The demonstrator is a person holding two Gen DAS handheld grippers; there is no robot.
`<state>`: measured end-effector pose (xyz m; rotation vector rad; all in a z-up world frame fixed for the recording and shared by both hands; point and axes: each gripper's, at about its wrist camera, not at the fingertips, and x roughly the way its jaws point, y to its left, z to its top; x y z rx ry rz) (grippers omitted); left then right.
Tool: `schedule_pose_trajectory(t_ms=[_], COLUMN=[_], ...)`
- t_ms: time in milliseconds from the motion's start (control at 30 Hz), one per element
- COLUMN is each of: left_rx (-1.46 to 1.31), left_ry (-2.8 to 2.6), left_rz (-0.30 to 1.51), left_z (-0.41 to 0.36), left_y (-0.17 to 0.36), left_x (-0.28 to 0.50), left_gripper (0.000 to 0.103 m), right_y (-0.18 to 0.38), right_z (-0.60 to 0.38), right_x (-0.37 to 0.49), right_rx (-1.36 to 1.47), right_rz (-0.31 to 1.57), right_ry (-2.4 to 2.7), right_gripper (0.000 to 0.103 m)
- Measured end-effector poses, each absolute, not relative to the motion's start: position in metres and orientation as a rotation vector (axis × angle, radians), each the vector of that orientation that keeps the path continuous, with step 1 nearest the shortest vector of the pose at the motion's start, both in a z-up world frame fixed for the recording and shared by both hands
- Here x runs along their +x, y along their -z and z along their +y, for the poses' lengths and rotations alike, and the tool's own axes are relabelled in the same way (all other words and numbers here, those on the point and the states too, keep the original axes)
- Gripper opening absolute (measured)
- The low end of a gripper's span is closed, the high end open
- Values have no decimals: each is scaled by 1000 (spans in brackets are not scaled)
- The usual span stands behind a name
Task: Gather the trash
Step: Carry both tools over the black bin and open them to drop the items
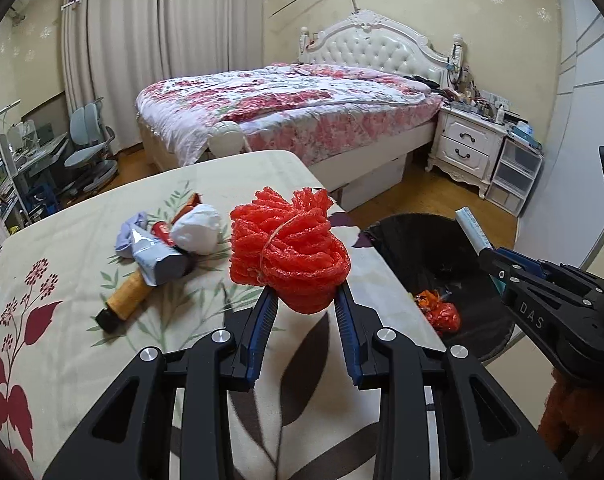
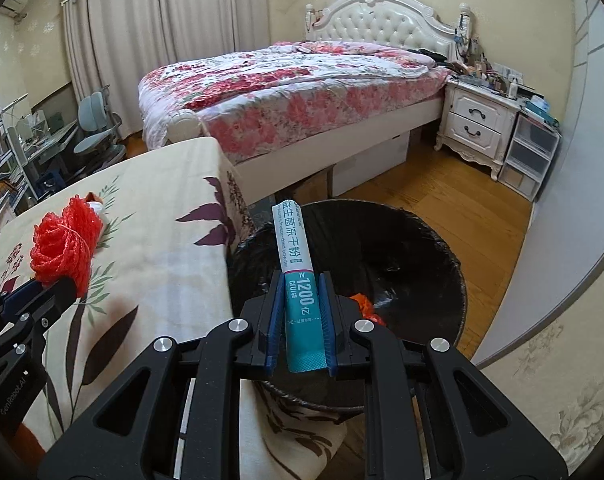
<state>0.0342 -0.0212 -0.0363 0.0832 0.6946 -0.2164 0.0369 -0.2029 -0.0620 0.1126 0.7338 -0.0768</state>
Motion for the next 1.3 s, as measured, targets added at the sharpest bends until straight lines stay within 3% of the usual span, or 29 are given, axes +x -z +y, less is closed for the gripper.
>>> schedule_pose_trajectory(t_ms=[967,1067,1300], left_rx=[172,175,165], left_ry=[320,321,313], left_rz=[746,756,741], left_z=[-116,-117,-112], left_y=[69,72,69], left_x=[91,95,93], left_gripper=[35,40,73], right_y=[89,90,91], right_z=[-275,-278,-282], right_x=[67,67,65], right_rx=[213,221,231], right_rz=[753,747,741], right_ry=[193,207,240], right_gripper=[18,22,35])
